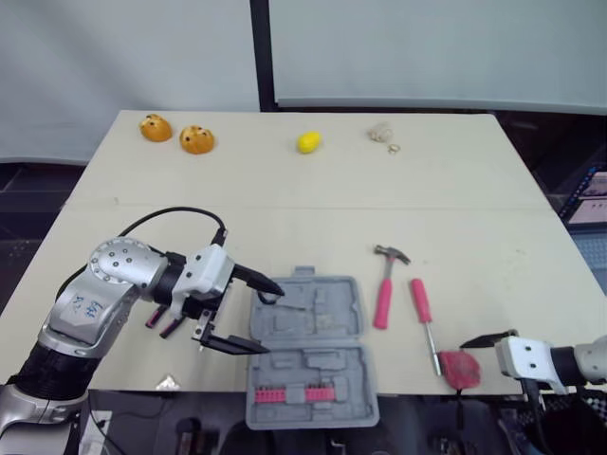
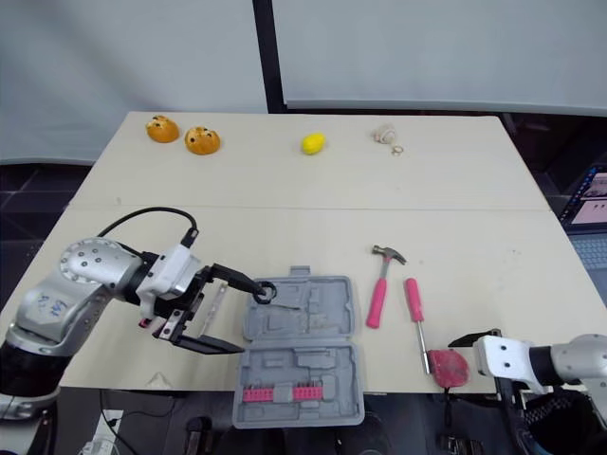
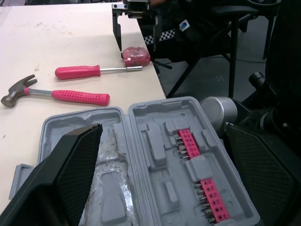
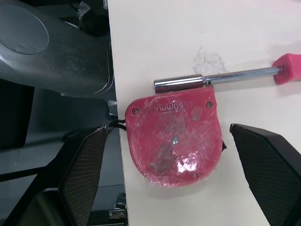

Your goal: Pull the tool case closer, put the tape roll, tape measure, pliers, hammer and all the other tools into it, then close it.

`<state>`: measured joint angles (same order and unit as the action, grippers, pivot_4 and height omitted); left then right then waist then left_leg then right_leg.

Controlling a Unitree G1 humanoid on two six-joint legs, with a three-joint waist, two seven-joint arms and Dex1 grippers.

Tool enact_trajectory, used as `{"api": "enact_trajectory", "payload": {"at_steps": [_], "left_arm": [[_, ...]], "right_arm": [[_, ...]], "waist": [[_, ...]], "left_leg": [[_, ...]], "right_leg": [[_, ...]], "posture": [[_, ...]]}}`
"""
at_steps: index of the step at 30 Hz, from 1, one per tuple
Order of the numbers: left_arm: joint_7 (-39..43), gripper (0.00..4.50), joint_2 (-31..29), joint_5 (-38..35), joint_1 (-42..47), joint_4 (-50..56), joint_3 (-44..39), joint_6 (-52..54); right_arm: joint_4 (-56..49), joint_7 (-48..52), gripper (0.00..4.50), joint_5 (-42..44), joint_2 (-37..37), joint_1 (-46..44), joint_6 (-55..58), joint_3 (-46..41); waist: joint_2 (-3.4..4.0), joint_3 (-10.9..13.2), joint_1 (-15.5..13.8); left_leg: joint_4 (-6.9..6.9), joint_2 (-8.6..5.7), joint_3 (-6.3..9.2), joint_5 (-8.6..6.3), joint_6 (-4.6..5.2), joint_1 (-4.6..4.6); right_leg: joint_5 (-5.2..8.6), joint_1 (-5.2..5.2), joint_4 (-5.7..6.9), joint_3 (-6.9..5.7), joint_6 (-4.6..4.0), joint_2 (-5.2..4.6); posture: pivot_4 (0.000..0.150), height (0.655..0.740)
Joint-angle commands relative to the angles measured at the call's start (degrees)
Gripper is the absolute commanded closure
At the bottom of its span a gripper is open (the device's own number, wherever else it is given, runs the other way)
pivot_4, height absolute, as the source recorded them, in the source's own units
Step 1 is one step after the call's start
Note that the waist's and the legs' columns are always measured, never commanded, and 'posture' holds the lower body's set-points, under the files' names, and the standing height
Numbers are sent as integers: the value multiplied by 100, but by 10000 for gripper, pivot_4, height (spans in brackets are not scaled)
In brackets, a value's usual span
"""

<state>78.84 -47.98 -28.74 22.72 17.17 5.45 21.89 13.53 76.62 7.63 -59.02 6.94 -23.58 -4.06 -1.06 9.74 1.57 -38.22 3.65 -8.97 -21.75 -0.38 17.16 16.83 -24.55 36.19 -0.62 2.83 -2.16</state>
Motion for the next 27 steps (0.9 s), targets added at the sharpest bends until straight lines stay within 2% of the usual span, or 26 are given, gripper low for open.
{"api": "enact_trajectory", "payload": {"at_steps": [1,19,21,23,24,27], "left_arm": [[-38,0,-57,-43,10,150,-124,-40],[-75,0,-69,-3,37,28,-136,-123],[-68,0,-73,9,31,-3,-141,-155],[-68,0,-75,25,23,-61,-151,-193],[-72,0,-71,39,19,-98,-152,-215],[-102,0,-73,116,5,-291,-188,-312]], "right_arm": [[-20,-73,875,-60,27,-64,-113,109],[635,-401,875,-425,267,-638,-168,578],[659,-405,6231,-453,238,-638,-192,615],[578,-405,14105,-412,199,-615,-124,585],[528,-407,15963,-388,181,-603,-86,564],[-10,-340,15950,-143,24,-437,449,384]], "waist": [[0,0,-1],[1,0,6],[1,0,6],[-1,0,13],[-1,0,17],[3,1,12]], "left_leg": [[0,-1,0,0,0,0],[-3,-1,-8,0,0,-4],[-3,-1,-8,0,1,-3],[-5,-1,-9,0,1,-3],[-6,-1,-12,0,1,-5],[-5,-1,-14,0,1,-6]], "right_leg": [[0,0,0,-1,0,-2],[0,-2,7,1,-1,-2],[0,-2,8,1,-1,-3],[0,-1,8,1,0,-3],[0,0,8,2,0,-3],[0,-2,14,4,-1,-3]], "posture": [[1500,7370],[1500,7370],[1500,7370],[1500,7370],[1500,7370],[1500,7370]]}}
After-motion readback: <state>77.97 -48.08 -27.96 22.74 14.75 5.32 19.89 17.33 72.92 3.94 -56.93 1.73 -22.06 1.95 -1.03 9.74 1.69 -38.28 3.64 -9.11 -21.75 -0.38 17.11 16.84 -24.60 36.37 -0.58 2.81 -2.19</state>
